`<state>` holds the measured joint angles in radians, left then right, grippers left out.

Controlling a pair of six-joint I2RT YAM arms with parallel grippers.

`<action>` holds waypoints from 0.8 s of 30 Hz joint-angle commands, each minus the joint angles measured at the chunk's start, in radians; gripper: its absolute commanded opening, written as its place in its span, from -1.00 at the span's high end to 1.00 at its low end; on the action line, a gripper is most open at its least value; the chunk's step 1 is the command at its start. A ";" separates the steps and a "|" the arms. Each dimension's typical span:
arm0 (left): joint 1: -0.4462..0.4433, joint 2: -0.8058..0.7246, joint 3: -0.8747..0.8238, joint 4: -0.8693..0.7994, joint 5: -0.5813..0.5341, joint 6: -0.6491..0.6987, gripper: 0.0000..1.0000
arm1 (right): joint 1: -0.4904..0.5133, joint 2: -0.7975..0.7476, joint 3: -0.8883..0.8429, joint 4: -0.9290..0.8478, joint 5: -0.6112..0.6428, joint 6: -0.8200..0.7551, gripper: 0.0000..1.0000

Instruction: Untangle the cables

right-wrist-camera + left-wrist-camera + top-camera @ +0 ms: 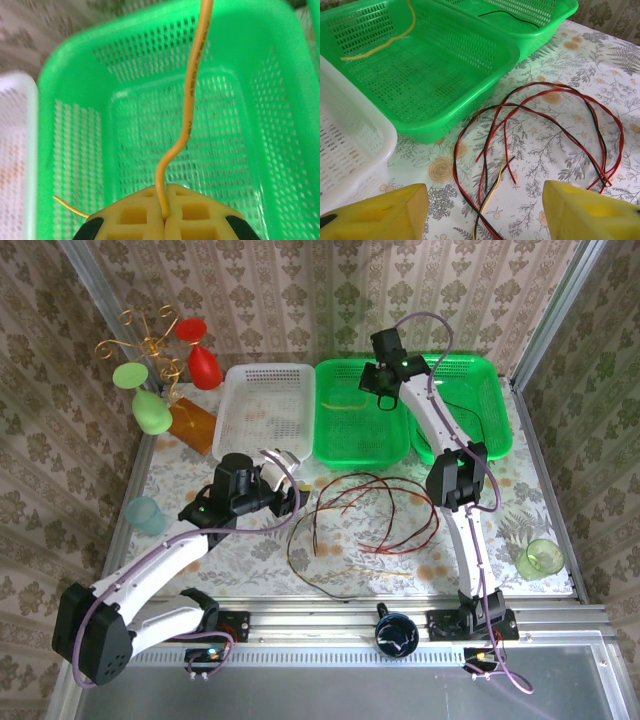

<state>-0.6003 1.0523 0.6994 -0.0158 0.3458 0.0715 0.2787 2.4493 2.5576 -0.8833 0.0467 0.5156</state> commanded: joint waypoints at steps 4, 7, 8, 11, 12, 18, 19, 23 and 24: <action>0.007 -0.024 -0.004 -0.026 -0.009 0.022 -0.25 | 0.008 0.023 0.001 -0.178 -0.107 -0.117 1.00; 0.007 -0.026 -0.004 -0.025 -0.011 0.021 -0.25 | 0.008 0.012 -0.039 -0.173 -0.139 -0.116 1.00; 0.008 -0.024 -0.003 -0.022 -0.011 0.021 -0.25 | 0.009 0.011 -0.050 -0.170 -0.151 -0.120 1.00; 0.008 -0.016 -0.006 -0.003 -0.004 0.005 -0.25 | 0.009 0.034 -0.046 -0.198 -0.172 -0.134 1.00; 0.007 -0.011 -0.005 0.001 -0.003 0.001 -0.25 | 0.009 0.042 -0.048 -0.203 -0.180 -0.134 1.00; 0.007 -0.001 -0.001 0.007 -0.001 -0.004 -0.24 | 0.007 0.094 -0.044 -0.212 -0.201 -0.114 1.00; 0.006 -0.002 0.000 0.002 0.000 -0.005 -0.25 | 0.007 0.094 -0.039 -0.212 -0.197 -0.112 0.93; 0.006 -0.006 -0.007 -0.003 -0.002 -0.007 -0.24 | 0.004 0.072 0.001 -0.223 -0.190 -0.114 0.24; 0.006 -0.006 -0.009 -0.003 -0.003 -0.009 -0.24 | 0.004 0.062 0.008 -0.226 -0.186 -0.115 0.15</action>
<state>-0.6003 1.0500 0.6994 -0.0227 0.3401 0.0711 0.2802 2.5317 2.5179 -1.0679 -0.1226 0.4152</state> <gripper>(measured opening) 0.623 0.407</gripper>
